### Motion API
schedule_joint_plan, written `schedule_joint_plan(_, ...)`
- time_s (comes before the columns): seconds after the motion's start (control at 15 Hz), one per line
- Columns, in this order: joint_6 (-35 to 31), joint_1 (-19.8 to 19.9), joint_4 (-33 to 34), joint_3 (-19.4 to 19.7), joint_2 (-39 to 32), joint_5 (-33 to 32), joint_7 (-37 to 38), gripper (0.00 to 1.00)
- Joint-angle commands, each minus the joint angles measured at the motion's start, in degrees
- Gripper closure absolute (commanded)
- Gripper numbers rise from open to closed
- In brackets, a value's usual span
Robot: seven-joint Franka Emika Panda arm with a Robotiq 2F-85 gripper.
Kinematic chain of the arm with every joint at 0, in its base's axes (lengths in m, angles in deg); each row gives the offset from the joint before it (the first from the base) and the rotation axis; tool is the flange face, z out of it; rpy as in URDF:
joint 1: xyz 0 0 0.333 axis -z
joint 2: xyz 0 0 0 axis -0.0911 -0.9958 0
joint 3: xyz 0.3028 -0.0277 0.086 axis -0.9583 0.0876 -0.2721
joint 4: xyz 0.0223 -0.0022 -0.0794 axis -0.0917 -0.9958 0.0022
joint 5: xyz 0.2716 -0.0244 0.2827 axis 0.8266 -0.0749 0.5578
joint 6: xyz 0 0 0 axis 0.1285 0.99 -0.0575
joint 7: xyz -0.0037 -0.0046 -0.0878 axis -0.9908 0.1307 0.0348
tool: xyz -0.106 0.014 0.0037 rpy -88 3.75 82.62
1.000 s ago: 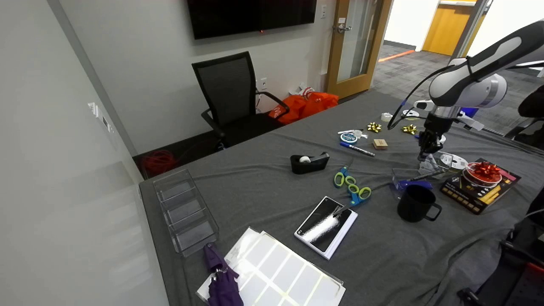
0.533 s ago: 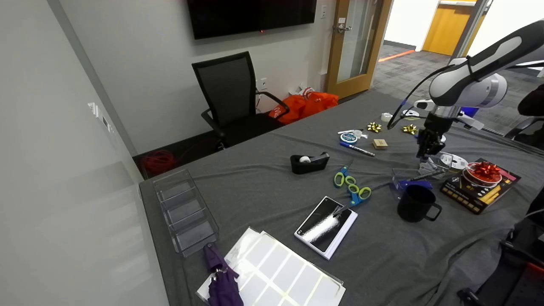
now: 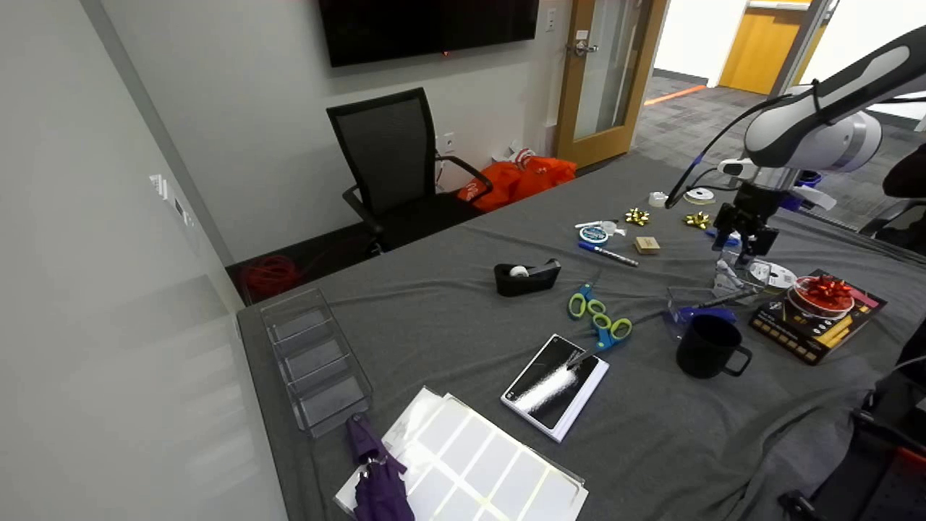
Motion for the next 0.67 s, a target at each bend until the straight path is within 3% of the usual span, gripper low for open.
schedule_joint_plan(0.0,0.4,1.1,-1.4,0.4,1.4,2.2,-6.2,0.00)
schedule_joint_plan(0.6,-1.7,0.7,-3.4,0.1,0.5,6.6,-9.4,0.00)
